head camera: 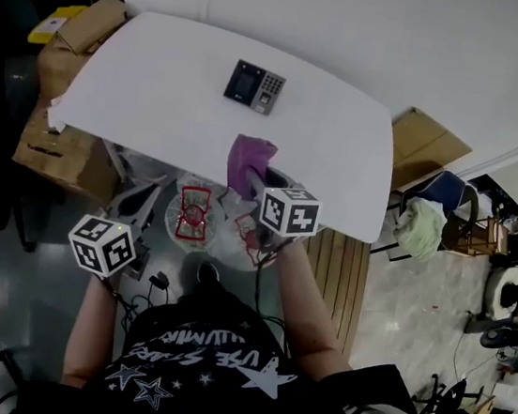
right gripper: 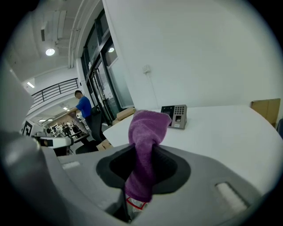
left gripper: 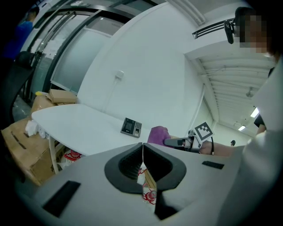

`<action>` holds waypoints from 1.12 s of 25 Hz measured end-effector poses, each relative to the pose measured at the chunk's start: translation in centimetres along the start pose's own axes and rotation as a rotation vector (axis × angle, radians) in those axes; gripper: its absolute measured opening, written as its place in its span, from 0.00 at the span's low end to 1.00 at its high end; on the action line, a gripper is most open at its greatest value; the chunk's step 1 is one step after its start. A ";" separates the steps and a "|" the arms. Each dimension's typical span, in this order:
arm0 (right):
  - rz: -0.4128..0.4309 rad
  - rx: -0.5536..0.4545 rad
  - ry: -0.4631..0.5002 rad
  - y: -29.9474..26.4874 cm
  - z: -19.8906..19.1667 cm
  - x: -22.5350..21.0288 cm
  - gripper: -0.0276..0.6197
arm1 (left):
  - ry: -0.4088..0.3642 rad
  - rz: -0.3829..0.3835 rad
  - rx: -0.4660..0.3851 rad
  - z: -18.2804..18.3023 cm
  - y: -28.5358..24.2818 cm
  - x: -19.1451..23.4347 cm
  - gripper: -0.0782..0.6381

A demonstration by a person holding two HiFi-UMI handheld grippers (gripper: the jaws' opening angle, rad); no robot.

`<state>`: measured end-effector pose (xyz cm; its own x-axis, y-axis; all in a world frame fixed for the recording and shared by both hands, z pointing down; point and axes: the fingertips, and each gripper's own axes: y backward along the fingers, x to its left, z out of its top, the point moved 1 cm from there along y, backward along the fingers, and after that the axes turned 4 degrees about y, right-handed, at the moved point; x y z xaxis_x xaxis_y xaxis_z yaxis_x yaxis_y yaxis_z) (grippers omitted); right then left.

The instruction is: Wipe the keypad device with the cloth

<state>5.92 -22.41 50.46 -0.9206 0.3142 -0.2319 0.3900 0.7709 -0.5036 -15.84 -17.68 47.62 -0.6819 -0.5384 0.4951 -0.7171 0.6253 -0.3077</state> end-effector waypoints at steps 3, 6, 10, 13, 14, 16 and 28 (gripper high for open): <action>0.001 0.001 0.009 1.3 -0.9 1.7 0.19 | 0.003 -0.001 -0.011 -0.8 2.0 -0.4 0.12; 0.003 0.001 0.019 2.5 -1.7 3.3 0.19 | 0.006 -0.002 -0.023 -1.5 3.9 -0.9 0.12; 0.004 -0.002 0.024 4.4 -2.9 5.4 0.19 | 0.007 -0.008 -0.029 -2.7 6.3 -1.8 0.12; 0.000 0.001 0.024 5.8 -4.2 6.8 0.19 | 0.012 -0.012 -0.036 -3.5 8.0 -2.3 0.12; -0.003 0.005 0.024 6.3 -4.7 7.2 0.19 | 0.014 -0.013 -0.036 -3.8 8.5 -2.4 0.12; -0.014 0.018 0.020 7.3 -6.0 7.8 0.19 | 0.023 -0.019 -0.032 -4.8 9.3 -2.7 0.12; -0.011 0.037 -0.002 10.1 -9.1 9.1 0.19 | 0.045 -0.024 -0.031 -7.2 10.9 -4.0 0.12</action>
<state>1.25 -6.72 50.84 -0.9248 0.3047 -0.2279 0.3804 0.7530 -0.5369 -19.93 -4.67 48.12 -0.6564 -0.5280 0.5388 -0.7283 0.6298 -0.2702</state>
